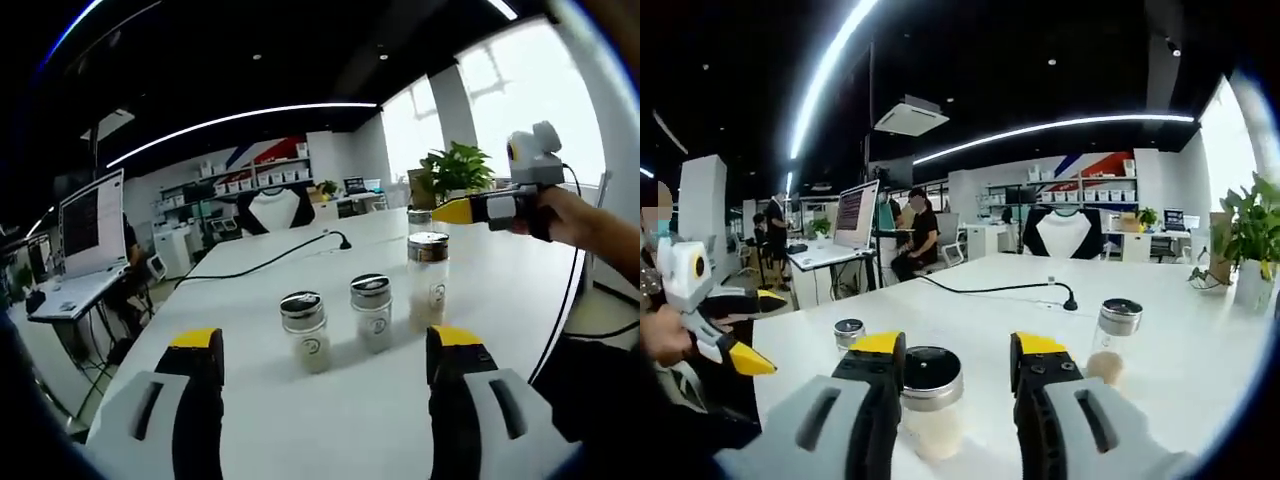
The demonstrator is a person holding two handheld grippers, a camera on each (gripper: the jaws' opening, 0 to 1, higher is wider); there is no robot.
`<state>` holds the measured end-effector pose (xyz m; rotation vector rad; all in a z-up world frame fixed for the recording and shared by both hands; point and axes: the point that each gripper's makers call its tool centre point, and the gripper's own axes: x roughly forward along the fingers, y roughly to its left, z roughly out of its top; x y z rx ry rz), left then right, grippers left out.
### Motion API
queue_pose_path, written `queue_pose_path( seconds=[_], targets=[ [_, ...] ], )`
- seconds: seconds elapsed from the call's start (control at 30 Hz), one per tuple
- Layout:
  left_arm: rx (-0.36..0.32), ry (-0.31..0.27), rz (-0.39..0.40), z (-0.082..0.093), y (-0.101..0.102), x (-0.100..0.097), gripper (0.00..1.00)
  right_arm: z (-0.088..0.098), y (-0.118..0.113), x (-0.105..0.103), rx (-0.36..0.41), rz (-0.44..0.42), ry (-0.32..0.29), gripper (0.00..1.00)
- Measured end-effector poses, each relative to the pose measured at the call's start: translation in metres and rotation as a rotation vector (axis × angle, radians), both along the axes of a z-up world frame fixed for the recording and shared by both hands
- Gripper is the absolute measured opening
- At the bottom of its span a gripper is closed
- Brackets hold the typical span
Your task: Rotate the seasoning bottle until the label or dispensing opening points toward the visible target arrow and the bottle remains upright within the marked orientation range
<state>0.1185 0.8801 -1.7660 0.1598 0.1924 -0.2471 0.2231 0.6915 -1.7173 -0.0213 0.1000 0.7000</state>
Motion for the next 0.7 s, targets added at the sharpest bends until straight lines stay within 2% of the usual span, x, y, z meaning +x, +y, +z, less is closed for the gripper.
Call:
queue_pose_path(
  seconds=[0.07,0.17,0.27,0.33,0.47,0.7],
  targets=[
    [-0.007,-0.003,-0.010,0.002,-0.002,0.000,0.89,0.004,-0.011,0.007,-0.008,-0.028,-0.008,0.42],
    [-0.027,-0.004,-0.033,0.003,-0.007,0.000,0.91,0.010,-0.026,0.015,0.018,-0.079,-0.002,0.45],
    [-0.020,-0.004,-0.054,0.004,-0.010,0.000,0.93,0.009,-0.046,0.029,-0.034,-0.128,-0.022,0.47],
    [-0.008,0.010,-0.082,0.003,-0.014,0.001,0.93,0.007,-0.055,0.036,-0.033,-0.144,-0.014,0.48],
    [-0.014,0.018,-0.105,0.000,-0.017,0.003,0.96,-0.002,-0.069,0.055,-0.026,-0.176,0.029,0.51],
    [-0.006,0.029,-0.099,-0.001,-0.014,0.005,0.96,-0.020,-0.082,0.091,-0.040,-0.221,0.059,0.53]
  ],
)
